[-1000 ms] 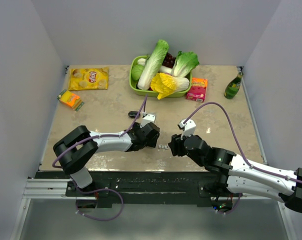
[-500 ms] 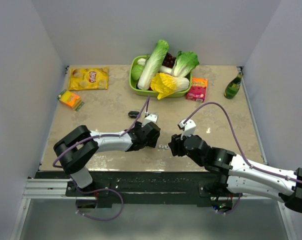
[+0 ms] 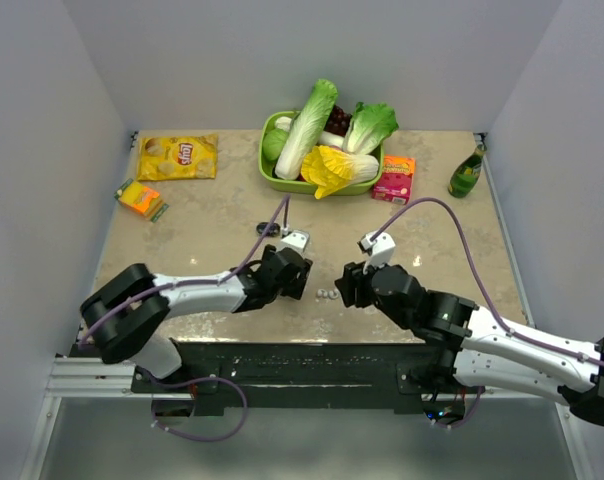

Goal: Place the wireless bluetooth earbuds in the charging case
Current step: Pick up the charging case at the center of the board.

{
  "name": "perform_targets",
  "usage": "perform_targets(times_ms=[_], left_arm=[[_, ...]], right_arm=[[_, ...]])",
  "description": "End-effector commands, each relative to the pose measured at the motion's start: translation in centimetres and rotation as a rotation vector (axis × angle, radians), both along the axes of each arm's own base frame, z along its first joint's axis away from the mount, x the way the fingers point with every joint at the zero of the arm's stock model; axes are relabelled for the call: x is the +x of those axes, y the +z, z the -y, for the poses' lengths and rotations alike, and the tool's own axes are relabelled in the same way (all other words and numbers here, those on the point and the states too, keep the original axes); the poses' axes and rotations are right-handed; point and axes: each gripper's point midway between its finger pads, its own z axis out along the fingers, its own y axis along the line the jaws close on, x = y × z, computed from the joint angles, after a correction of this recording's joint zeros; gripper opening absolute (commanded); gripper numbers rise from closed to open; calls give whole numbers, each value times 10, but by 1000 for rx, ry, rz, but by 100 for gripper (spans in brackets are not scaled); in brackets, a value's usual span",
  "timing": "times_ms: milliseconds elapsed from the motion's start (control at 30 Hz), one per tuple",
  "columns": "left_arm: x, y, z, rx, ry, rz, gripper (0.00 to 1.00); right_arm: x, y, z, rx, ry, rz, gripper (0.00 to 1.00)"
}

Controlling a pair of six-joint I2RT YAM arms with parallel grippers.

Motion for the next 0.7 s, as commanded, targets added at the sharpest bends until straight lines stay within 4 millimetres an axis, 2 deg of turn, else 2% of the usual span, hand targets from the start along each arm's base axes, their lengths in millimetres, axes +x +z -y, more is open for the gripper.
perform_targets(times_ms=[0,33,67,100,133,167,200,233,267,300,333,367,467,600,667], left_arm=[[12,93,15,-229,-93,284,0],[14,123,23,-332,-111,379,0],[9,156,20,-421,-128,464,0],[1,149,13,-418,-168,497,0],[-5,175,19,-514,-222,580,0],[-14,194,15,-565,-257,648,0],[-22,179,9,-525,-316,683,0],[-36,199,16,-600,-402,765,0],[-43,203,14,-610,-441,806,0],[-49,193,12,-583,-482,825,0],[-56,203,12,-629,-509,864,0],[-57,202,10,-610,-521,891,0],[-63,201,9,-602,-555,919,0],[-68,202,10,-582,-581,949,0],[-70,202,12,-576,-592,950,0]], right_arm=[[7,67,-8,155,-13,87,54],[6,74,-9,173,-2,99,55],[3,87,-15,212,34,109,56],[0,91,-20,222,66,115,58],[-2,93,-24,218,99,119,64],[-8,102,-31,232,147,111,67],[-10,106,-34,231,164,108,70],[-11,108,-37,223,180,101,70],[-12,115,-42,224,198,95,71],[-15,117,-45,230,216,85,72],[-16,121,-47,247,222,78,72],[-17,128,-50,266,232,83,73],[-20,131,-57,275,255,62,76],[-17,104,-70,168,275,-8,77],[-19,98,-75,158,299,-22,77]])
